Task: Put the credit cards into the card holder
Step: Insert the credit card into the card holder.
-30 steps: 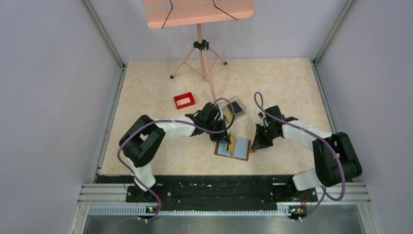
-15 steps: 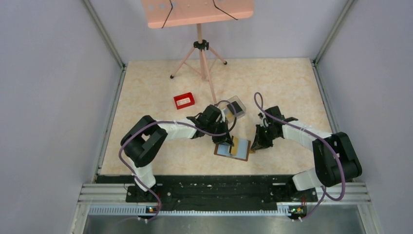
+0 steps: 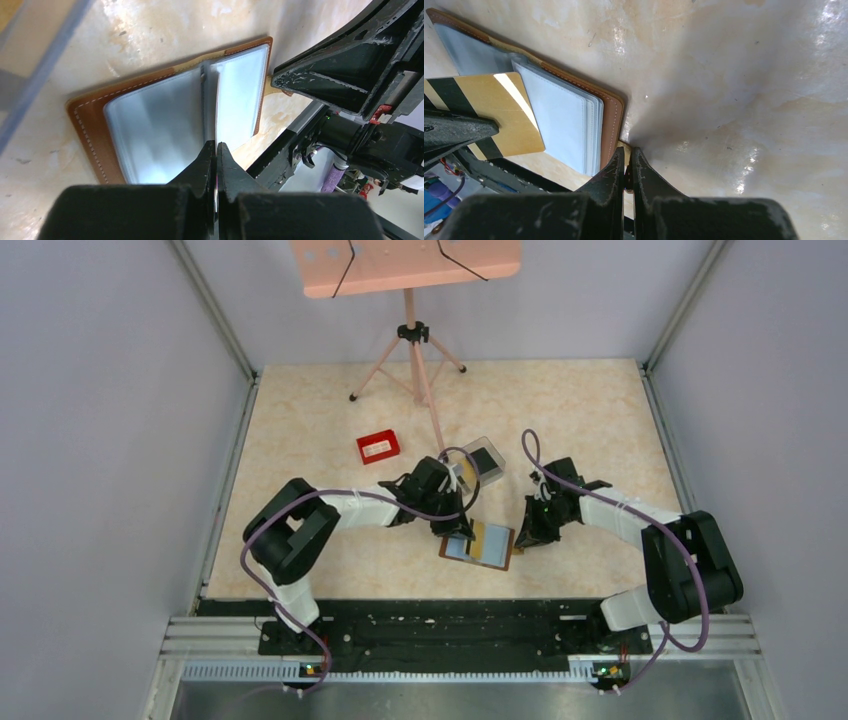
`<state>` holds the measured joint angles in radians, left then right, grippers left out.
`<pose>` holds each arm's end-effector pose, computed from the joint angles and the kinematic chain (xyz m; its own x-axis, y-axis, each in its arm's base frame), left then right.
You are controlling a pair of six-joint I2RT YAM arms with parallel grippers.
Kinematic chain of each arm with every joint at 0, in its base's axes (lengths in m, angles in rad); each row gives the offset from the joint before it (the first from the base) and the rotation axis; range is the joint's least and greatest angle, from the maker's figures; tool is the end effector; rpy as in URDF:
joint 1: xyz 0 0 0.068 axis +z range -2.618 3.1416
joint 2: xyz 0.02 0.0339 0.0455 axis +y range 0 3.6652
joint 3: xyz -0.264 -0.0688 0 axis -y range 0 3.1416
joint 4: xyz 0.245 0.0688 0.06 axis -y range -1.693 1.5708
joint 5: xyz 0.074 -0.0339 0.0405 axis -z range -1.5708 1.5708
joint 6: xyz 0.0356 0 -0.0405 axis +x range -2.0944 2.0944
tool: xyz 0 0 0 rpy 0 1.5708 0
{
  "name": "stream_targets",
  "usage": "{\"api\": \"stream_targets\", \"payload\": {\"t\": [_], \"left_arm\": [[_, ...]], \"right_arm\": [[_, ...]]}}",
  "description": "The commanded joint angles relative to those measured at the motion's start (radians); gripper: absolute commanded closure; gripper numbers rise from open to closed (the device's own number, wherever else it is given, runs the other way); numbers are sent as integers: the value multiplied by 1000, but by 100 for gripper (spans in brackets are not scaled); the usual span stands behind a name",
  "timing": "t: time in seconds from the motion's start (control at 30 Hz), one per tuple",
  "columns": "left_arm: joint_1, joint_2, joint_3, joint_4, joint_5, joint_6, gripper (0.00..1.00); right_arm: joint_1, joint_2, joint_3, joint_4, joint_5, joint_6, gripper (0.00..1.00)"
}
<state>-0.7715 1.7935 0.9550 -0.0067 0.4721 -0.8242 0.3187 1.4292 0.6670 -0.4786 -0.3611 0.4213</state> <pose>0.2445 -0.2604 0.1498 -0.9788 0.0400 -0.2010 0.1750 0.6736 -0.7181 0.2203 0.0859 0.1476 -0.9842 0.0781 -0.1590 0.0007 0.8992 0.4375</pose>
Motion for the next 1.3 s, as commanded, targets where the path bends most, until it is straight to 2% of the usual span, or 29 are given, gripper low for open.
{"api": "stream_targets", "payload": {"t": [0.0, 0.67, 1.27], "left_arm": [[13, -63, -31, 17, -35, 11, 100], [35, -95, -38, -33, -49, 55, 100], [20, -28, -16, 47, 28, 25, 100]], "right_arm": [[9, -4, -5, 21, -10, 0, 100], [9, 3, -4, 24, -22, -5, 100], [9, 11, -3, 22, -24, -9, 100]]}}
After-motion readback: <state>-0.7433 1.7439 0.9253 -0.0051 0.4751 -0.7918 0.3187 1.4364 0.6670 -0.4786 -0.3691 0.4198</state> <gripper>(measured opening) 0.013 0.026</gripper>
